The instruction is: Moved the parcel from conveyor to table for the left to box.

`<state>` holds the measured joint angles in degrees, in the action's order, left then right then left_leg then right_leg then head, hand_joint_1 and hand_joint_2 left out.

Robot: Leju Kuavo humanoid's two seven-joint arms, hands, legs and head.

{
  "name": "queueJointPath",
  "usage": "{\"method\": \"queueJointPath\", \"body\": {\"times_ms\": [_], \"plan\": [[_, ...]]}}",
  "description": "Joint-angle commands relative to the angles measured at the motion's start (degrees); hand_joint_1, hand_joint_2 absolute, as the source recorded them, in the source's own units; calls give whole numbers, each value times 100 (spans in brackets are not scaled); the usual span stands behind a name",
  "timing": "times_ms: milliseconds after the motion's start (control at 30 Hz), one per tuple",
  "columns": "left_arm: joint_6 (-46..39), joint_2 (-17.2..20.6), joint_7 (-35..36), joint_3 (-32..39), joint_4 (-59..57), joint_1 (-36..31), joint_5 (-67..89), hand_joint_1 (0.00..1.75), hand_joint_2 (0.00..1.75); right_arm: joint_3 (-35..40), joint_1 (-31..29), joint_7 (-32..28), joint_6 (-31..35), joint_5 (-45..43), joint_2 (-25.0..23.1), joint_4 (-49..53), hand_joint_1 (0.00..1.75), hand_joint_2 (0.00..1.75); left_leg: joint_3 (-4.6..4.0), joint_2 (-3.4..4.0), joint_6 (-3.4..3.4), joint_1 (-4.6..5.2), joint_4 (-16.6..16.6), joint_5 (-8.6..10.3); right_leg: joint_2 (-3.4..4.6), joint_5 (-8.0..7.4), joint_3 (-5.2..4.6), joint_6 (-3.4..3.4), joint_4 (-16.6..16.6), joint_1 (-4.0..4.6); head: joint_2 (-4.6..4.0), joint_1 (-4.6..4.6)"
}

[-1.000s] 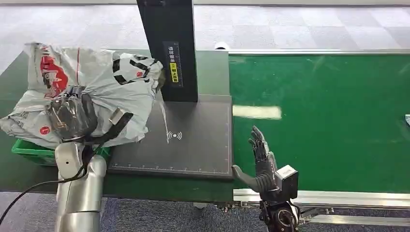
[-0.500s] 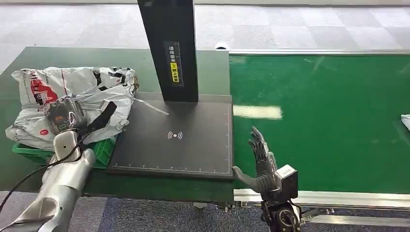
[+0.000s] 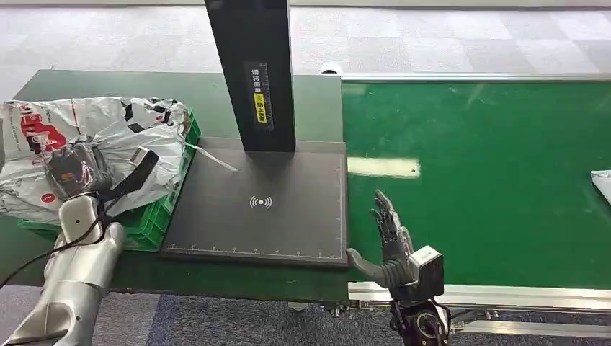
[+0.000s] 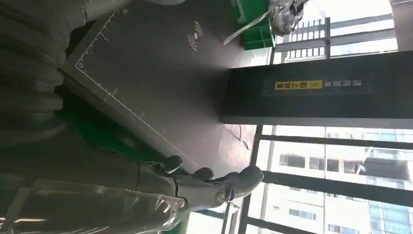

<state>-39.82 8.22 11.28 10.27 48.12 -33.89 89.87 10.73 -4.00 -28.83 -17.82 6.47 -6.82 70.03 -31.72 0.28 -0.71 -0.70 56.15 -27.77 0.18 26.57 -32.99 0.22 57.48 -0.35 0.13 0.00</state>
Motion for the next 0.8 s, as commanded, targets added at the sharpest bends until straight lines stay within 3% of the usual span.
{"method": "queueJointPath", "body": {"times_ms": [33,200,267,433,533,633,800], "plan": [[-18,-65,-48,319,695,134,5,175,175,116,-79,23,29,-5,126,-144,0,175,1,-2,3,0,-1,1,-2,-2,3,1,-3,0,0,2],[-18,119,260,31,1040,279,13,175,175,170,-133,22,28,-14,154,-220,0,175,2,1,2,0,-3,2,1,-3,1,0,-4,1,0,0],[-18,570,904,-718,1001,279,13,175,175,202,-147,8,56,-30,173,-253,0,175,2,3,3,-1,-3,1,4,-4,3,0,-6,2,0,-2],[-18,798,1332,-1324,609,78,13,175,175,184,-120,56,43,-51,166,-200,0,175,1,-13,2,-1,-2,3,-12,1,3,0,-2,2,0,0],[-18,814,1489,-1643,-209,-316,13,175,175,395,-175,-116,278,-314,307,-294,0,175,1,-22,5,-3,-2,6,-21,-1,7,1,-6,3,0,0],[-18,870,1676,-2142,-1367,-730,13,175,175,245,-77,6,160,-240,275,-91,0,175,3,-15,3,0,-2,4,-14,0,7,0,-3,0,0,2],[-18,855,1925,-2666,-2258,-1066,-90,175,175,126,-19,67,20,-110,212,-24,0,175,8,-19,2,2,-5,5,-17,0,10,-1,-5,-1,0,-2]]}}
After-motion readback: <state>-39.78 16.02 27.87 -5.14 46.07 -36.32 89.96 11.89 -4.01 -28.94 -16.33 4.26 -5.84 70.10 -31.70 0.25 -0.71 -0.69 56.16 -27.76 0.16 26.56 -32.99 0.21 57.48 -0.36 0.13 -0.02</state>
